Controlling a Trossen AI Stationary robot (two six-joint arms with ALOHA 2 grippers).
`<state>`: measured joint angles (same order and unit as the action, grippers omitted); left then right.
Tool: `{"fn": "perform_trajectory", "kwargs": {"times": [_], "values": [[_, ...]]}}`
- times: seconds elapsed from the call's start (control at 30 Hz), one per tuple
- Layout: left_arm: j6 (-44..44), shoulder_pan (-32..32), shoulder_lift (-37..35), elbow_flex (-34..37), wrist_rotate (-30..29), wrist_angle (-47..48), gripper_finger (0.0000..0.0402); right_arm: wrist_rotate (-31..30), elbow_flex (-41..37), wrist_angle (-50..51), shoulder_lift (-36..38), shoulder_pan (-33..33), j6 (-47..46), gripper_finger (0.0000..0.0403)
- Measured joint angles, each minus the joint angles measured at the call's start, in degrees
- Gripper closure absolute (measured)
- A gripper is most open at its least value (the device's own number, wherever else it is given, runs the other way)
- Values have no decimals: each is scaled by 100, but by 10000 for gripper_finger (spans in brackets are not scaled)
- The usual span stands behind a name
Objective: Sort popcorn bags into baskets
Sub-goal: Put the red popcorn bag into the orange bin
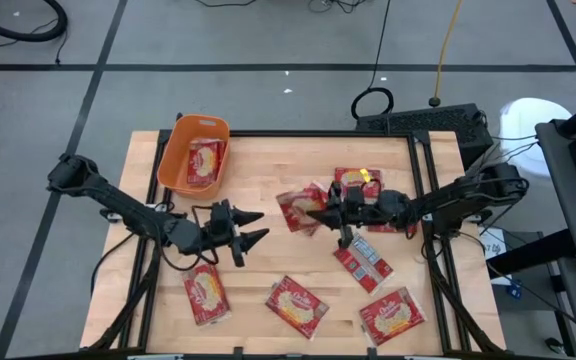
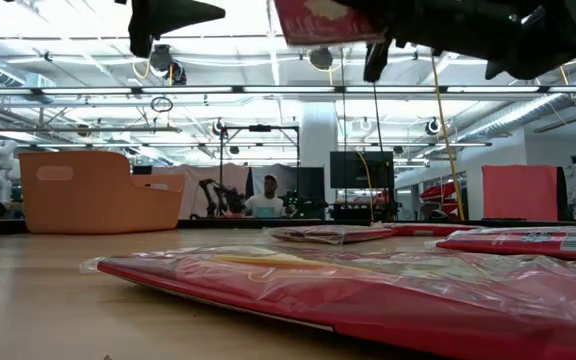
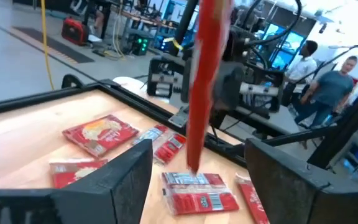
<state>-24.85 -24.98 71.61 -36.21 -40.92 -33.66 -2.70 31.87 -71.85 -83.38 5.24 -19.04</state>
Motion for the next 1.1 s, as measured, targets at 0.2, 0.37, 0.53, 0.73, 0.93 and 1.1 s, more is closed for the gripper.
{"fn": "perform_trajectory", "kwargs": {"times": [0.2,0.37,0.53,0.73,0.93,1.1], "values": [[44,374,161,2,800,-594,145,5,245,-122,-277,4,-213,393],[361,550,412,0,1061,-1257,107,-16,354,-371,-464,78,-451,390],[378,689,571,1,1269,-1522,64,-47,364,-435,-472,120,-590,387],[353,883,708,-7,1886,-2007,63,-629,364,-378,-472,196,-598,386],[353,950,809,-191,1991,-1983,106,-653,364,-483,-468,197,-642,386],[252,1158,981,-398,2303,-1955,152,-648,364,-442,-470,198,-637,385]]}}
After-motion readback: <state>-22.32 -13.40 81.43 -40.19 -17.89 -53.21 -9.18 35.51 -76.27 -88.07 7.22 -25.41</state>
